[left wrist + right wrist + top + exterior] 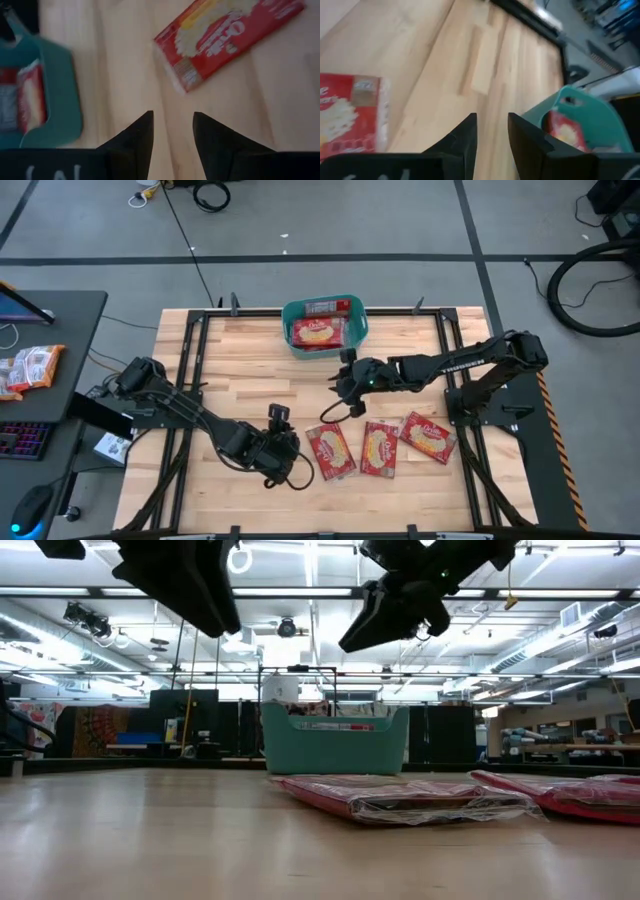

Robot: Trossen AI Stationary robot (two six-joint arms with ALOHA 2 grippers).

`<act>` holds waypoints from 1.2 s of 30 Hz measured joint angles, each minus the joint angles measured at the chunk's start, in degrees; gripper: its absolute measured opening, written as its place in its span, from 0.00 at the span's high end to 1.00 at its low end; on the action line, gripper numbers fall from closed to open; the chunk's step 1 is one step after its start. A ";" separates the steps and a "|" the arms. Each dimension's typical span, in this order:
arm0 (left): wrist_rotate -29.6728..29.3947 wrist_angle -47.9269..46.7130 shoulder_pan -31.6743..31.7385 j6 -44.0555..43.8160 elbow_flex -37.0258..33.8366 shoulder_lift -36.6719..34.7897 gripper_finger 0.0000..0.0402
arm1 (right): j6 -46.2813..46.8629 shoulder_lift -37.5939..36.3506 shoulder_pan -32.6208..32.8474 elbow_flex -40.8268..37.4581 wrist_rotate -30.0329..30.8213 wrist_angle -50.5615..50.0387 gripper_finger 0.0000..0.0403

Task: Sort popcorn bags into baskets
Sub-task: Put the left red popcorn bag into the bin

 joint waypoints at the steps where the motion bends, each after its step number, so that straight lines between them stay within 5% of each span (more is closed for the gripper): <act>1: 0.90 1.04 0.36 1.52 0.01 0.14 0.65 | 0.97 0.00 0.22 -0.17 -0.05 -0.56 0.72; 21: 13.94 17.98 5.92 27.22 0.00 9.56 0.65 | 15.38 -16.42 6.78 -21.23 6.74 13.66 0.72; 36: 7.90 20.77 3.48 36.75 -0.83 17.32 0.65 | 22.75 -23.24 13.52 -28.78 14.13 15.72 0.72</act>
